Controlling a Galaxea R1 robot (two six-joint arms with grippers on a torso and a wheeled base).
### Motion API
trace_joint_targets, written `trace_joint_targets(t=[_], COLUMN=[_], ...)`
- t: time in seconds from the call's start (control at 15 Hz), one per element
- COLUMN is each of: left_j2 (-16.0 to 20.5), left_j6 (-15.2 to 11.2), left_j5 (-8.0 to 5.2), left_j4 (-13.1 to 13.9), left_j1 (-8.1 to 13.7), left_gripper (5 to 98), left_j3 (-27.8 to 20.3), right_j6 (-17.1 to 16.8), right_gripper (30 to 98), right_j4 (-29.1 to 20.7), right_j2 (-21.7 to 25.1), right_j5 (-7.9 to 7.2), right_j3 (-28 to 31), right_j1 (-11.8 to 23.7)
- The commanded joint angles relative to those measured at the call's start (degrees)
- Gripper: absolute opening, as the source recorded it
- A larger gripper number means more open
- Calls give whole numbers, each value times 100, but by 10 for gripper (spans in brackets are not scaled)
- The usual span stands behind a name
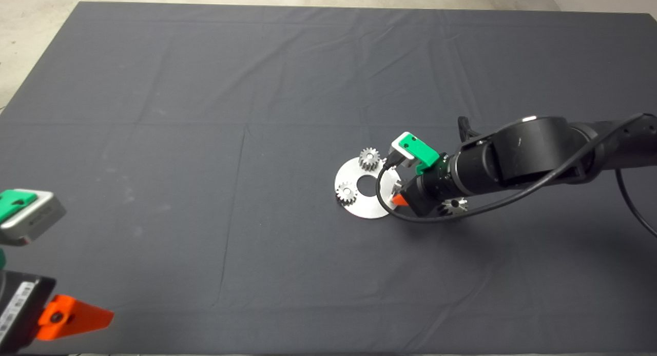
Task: Remove an incorrectly installed larger gear and replace it with the correct smaller gear
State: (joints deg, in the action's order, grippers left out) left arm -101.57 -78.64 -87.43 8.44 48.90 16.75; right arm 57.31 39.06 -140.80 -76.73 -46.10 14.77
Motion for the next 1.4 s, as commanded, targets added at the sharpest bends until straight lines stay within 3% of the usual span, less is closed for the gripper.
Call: trace_joint_targets(t=[0.0, 1.33], left_j2=[18, 27], left_j6=[-5, -10], left_j5=[-204, -204], left_j4=[62, 62], left_j1=[24, 24], left_gripper=[983, 983], left_j3=[-68, -68], right_j6=[19, 96], right_gripper=[403, 403], right_j4=[7, 585], right_j2=[-14, -172], right_j5=[35, 26], right_j3=[-11, -336], right_j1=[96, -159])
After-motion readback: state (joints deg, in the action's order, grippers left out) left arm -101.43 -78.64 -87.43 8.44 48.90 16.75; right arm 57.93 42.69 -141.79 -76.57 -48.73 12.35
